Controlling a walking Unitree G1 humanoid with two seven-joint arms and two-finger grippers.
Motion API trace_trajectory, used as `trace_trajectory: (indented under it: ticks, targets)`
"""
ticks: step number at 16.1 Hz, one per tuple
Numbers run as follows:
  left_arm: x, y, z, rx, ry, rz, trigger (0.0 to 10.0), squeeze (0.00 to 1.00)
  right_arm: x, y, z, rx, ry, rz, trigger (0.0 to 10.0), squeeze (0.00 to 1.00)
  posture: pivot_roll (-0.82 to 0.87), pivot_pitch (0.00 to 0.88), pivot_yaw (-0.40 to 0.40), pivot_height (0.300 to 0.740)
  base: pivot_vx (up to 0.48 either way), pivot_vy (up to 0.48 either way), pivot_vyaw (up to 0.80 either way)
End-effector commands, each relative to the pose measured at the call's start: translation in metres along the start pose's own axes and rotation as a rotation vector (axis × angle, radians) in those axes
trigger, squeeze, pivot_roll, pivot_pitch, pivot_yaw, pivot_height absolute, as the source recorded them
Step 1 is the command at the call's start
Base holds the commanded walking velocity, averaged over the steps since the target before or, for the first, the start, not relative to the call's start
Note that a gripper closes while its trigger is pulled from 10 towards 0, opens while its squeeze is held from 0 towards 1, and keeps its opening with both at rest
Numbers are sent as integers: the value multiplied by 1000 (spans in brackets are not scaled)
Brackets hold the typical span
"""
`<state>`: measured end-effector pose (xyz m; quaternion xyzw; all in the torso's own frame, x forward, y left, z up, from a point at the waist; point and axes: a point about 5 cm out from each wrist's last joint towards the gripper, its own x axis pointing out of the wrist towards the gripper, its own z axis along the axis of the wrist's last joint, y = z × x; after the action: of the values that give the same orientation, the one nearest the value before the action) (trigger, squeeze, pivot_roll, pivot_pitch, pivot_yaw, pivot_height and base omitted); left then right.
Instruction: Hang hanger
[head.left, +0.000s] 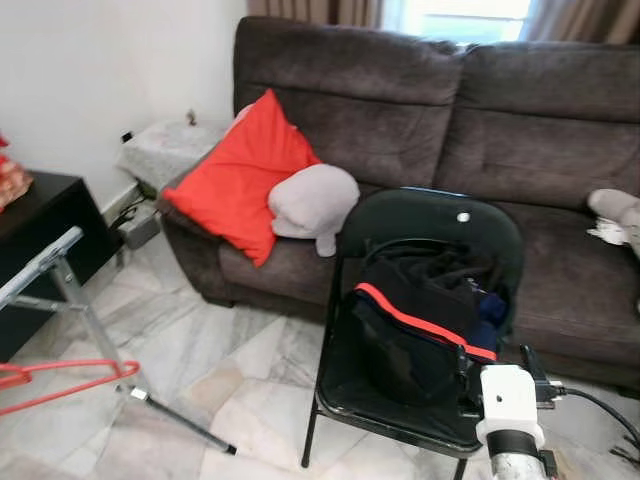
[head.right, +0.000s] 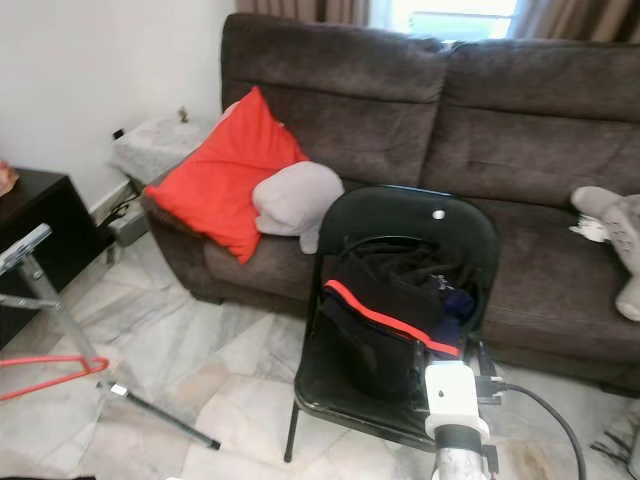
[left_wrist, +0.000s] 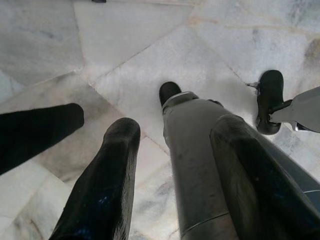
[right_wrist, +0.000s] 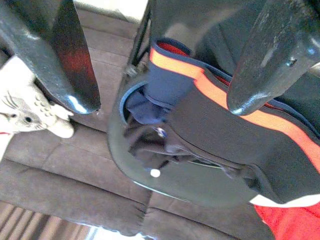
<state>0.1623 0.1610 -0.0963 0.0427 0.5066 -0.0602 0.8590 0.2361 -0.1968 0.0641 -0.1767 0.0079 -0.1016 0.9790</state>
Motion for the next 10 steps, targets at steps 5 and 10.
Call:
trace_trajectory:
  ticks: [5, 10]
  targets:
    - [-6, 20, -22, -1, 56, 13, 10000, 0, 0, -2, 2, 10, -12, -6, 10000, 0, -16, 17, 25, 740, 98, 0, 0]
    - [-9, 33, -24, -1, 54, 22, 10000, 0, -1, 0, 3, 5, -15, 5, 10000, 0, -16, 19, 25, 740, 255, 0, 0]
